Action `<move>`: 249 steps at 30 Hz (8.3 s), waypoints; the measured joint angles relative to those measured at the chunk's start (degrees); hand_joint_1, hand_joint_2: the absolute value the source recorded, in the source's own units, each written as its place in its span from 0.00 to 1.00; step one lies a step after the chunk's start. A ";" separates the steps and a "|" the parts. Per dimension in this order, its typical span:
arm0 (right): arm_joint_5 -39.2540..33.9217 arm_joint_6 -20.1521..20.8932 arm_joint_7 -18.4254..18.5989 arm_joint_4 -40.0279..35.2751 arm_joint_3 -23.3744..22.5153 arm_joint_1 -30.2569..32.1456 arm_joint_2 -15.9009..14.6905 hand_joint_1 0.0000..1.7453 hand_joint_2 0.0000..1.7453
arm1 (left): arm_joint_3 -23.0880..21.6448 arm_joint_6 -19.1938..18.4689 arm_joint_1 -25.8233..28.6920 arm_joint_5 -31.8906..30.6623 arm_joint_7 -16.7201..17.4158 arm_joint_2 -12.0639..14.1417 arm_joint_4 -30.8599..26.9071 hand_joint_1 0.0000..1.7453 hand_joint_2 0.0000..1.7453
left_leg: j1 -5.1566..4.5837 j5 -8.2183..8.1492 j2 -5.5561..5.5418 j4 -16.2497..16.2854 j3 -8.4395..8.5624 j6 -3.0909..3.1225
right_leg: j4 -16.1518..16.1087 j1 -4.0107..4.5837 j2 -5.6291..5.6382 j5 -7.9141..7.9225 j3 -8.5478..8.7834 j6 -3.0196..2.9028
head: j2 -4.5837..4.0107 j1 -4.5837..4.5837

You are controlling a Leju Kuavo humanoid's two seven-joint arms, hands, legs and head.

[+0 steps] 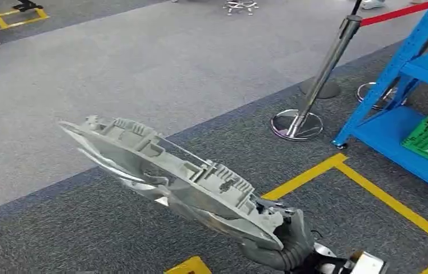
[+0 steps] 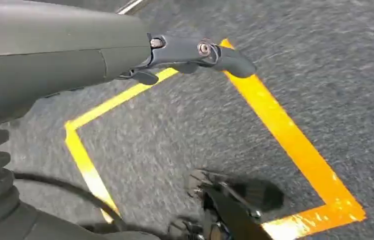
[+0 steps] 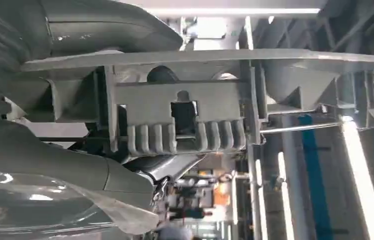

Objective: Take the parts from the cabinet and place them on the table.

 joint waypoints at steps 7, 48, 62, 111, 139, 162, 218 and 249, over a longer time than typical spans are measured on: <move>0.90 0.26 0.07 0.31 1.29 -0.70 0.11 1.00 1.00 | 0.61 -0.55 0.20 1.27 -0.50 0.15 0.00 0.00 1.00 | -0.41 5.53 5.57 -8.94 4.84 0.67 | -0.09 0.25 -5.16 -1.51 1.42 0.74 | 0.00 -0.02; 0.42 -0.68 0.04 1.79 2.36 -1.47 0.02 1.00 1.00 | 1.99 0.33 -0.12 0.52 -2.97 0.52 0.04 0.00 1.00 | -0.66 5.56 -0.30 -11.81 6.28 3.61 | 16.67 0.66 -0.22 -8.09 -8.39 2.20 | 0.00 0.39; -1.11 -1.81 -0.02 -1.33 0.63 1.12 -1.73 1.00 1.00 | 1.99 1.53 -0.42 -1.64 -2.97 -0.59 0.07 0.00 1.00 | -0.04 -1.73 0.19 1.45 0.20 0.58 | 0.79 0.34 -0.10 1.09 -2.09 -0.10 | 0.00 0.20; -1.55 2.03 0.09 -1.24 0.13 -0.89 -3.26 1.00 1.00 | 3.13 3.39 -0.16 -0.68 -0.85 -1.05 0.13 0.00 1.00 | -0.37 4.68 -1.11 -10.79 6.15 3.71 | 18.14 0.35 -0.16 -8.11 -9.42 2.58 | 0.00 1.03; -0.22 0.98 0.02 -1.07 0.11 -0.37 -3.19 1.00 1.00 | 3.17 4.15 -0.11 -1.38 -1.86 -0.94 0.13 0.00 1.00 | 0.02 5.20 1.39 -11.02 5.43 3.47 | 7.72 0.30 -0.83 -5.83 -2.83 2.69 | 0.00 1.22; 0.61 0.37 0.07 -1.09 0.11 -0.29 -3.19 1.00 1.00 | 3.45 2.88 0.00 -1.29 -2.58 -0.83 0.13 0.00 1.00 | -0.20 5.31 6.37 -9.43 5.04 0.41 | -0.99 0.39 -5.54 -0.93 1.26 1.09 | 0.00 0.61; -1.57 0.85 0.04 -1.90 -0.44 -0.08 -3.23 1.00 1.00 | 4.55 0.46 0.16 -2.25 -3.04 -0.63 0.13 0.00 1.00 | 0.46 -4.71 0.45 5.78 -0.24 0.00 | -0.91 0.39 -0.50 1.53 -1.21 -0.48 | 0.00 0.94; -1.90 0.98 0.04 -2.51 -2.34 0.70 -3.17 1.00 1.00 | 4.74 0.20 0.12 -2.45 -3.58 -0.79 0.13 0.00 1.00 | 0.46 -4.89 0.59 6.99 -0.80 0.04 | -1.31 0.42 -0.42 0.96 -0.31 -0.38 | 0.00 1.25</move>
